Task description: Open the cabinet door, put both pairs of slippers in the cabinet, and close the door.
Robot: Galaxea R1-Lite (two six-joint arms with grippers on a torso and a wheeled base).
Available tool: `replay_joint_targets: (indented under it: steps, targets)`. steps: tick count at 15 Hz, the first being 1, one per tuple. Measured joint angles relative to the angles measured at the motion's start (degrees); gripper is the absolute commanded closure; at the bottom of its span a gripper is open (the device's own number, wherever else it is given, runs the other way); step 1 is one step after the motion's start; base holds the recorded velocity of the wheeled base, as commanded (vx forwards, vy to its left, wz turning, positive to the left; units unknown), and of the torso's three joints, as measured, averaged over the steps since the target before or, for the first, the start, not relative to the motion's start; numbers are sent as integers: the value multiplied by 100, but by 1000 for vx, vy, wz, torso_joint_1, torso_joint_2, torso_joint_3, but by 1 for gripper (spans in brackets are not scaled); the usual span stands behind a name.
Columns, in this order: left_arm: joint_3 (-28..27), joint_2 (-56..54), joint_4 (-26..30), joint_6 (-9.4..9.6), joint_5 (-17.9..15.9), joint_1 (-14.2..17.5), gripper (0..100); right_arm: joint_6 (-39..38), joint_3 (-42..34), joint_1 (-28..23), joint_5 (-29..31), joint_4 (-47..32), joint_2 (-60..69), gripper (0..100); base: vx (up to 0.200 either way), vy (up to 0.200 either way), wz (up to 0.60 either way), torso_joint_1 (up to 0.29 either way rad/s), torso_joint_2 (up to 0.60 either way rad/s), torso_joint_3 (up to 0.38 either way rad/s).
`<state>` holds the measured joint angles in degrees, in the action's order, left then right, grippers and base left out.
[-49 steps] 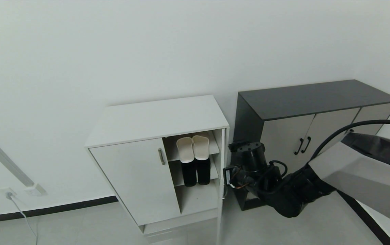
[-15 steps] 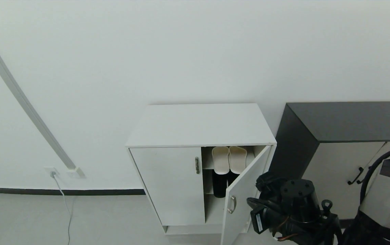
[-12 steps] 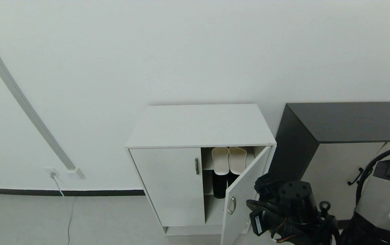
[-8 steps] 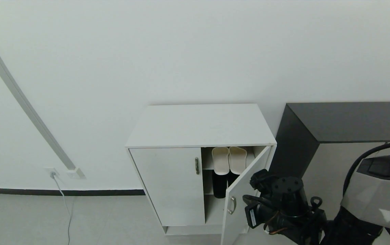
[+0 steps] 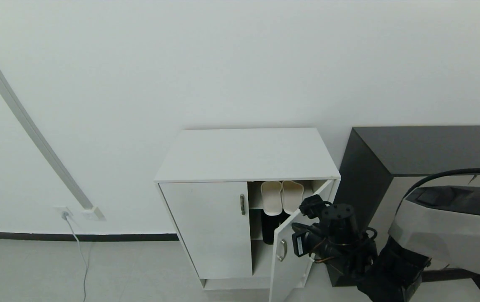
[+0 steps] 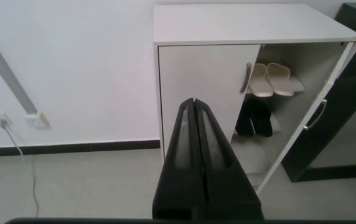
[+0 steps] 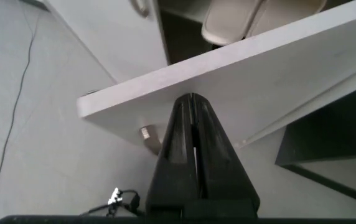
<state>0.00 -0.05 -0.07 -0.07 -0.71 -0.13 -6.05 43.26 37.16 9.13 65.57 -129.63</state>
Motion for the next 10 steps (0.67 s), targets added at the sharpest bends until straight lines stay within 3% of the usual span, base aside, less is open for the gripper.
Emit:
replay_joint_targets:
  steps: [10]
  targets:
    - [0, 0, 0, 0, 0, -5, 100, -2, 1510, -347, -62, -1002, -521, 100, 0, 0, 0, 0, 0, 0]
